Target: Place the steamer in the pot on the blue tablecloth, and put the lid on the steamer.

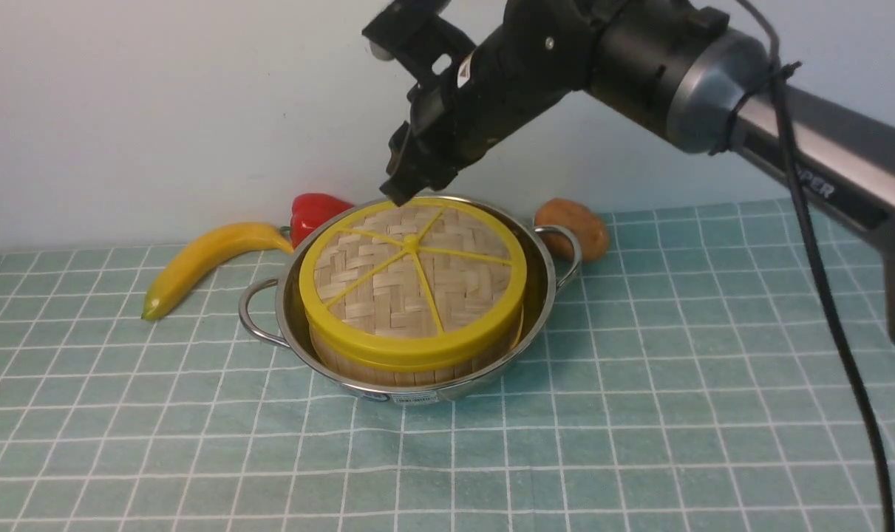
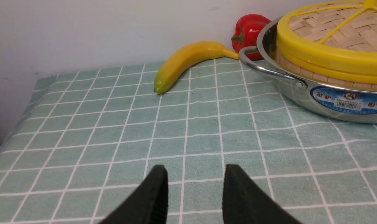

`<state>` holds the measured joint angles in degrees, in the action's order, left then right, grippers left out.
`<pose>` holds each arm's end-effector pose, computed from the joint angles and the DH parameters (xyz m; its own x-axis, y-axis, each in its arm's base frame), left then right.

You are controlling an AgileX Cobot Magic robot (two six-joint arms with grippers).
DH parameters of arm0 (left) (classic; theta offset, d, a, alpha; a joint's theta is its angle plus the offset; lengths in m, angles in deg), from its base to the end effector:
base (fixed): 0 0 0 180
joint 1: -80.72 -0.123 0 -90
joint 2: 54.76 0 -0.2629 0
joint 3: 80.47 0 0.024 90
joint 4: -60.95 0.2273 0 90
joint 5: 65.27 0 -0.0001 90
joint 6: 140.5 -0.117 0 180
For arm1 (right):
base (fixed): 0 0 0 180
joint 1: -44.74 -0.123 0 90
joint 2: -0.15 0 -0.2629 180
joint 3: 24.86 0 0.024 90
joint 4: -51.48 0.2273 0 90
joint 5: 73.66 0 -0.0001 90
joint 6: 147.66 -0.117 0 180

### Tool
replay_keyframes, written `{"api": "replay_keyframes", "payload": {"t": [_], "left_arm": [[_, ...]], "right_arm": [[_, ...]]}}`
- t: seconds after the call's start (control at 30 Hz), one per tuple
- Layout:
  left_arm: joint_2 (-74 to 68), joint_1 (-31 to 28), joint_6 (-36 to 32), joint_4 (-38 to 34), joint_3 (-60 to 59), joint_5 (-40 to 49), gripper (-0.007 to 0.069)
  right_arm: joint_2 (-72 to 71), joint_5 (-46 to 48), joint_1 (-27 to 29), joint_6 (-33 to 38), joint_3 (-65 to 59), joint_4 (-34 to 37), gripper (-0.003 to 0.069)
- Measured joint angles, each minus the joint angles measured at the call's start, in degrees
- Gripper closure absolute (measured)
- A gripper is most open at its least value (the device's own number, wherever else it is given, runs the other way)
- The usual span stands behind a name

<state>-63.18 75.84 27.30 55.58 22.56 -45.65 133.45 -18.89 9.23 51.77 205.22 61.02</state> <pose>0.0776 0.0029 0.1735 -0.2615 0.1024 -0.9598 -0.0224 0.9934 0.1121 0.3825 0.2924 0.2793 -0.4276 -0.5974 -0.6784 -0.7751 0.6285 -0.0648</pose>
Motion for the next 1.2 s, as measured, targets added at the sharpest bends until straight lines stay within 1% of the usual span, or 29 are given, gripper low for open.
{"api": "replay_keyframes", "payload": {"t": [0.13, 0.17, 0.2, 0.23, 0.27, 0.3, 0.33, 0.37, 0.4, 0.73, 0.97, 1.2], "left_arm": [[0.0, 0.0, 0.0, 0.0, 0.0, 0.0, 0.0382], [0.0, 0.0, 0.0, 0.0, 0.0, 0.0, 0.0382], [0.0, 0.0, 0.0, 0.0, 0.0, 0.0, 0.0382], [0.0, 0.0, 0.0, 0.0, 0.0, 0.0, 0.0382], [0.0, 0.0, 0.0, 0.0, 0.0, 0.0, 0.0382], [0.0, 0.0, 0.0, 0.0, 0.0, 0.0, 0.0382], [0.0, 0.0, 0.0, 0.0, 0.0, 0.0, 0.0382], [0.0, 0.0, 0.0, 0.0, 0.0, 0.0, 0.0382], [0.0, 0.0, 0.0, 0.0, 0.0, 0.0, 0.0382], [0.0, 0.0, 0.0, 0.0, 0.0, 0.0, 0.0382], [0.0, 0.0, 0.0, 0.0, 0.0, 0.0, 0.0382], [0.0, 0.0, 0.0, 0.0, 0.0, 0.0, 0.0382]], "right_arm": [[-1.9, -0.3, 0.0, -1.1, 0.0, -0.7, 0.0426], [-2.7, -0.4, 0.0, -1.2, 0.0, -0.9, 0.0446], [-3.2, -0.4, 0.0, -1.2, 0.0, -0.9, 0.0470], [-3.9, -0.4, 0.0, -1.2, 0.0, -1.1, 0.0515], [-4.1, -0.4, 0.0, -1.2, 0.0, -1.1, 0.0538], [-4.9, -0.4, 0.0, -1.2, 0.0, -1.1, 0.0587], [-5.1, -0.4, 0.0, -1.2, 0.0, -1.1, 0.0603], [-5.7, -0.3, 0.0, -1.2, 0.0, -1.1, 0.0650], [-6.7, -0.1, 0.0, -1.3, 0.0, -1.2, 0.0671], [-11.7, 2.5, 0.0, -1.7, 0.0, -1.1, 0.0673], [-12.5, 2.8, 0.0, -5.5, 0.0, -0.7, 0.0672], [-12.5, 2.6, 0.0, -6.6, 0.0, -0.3, 0.0672]]}}
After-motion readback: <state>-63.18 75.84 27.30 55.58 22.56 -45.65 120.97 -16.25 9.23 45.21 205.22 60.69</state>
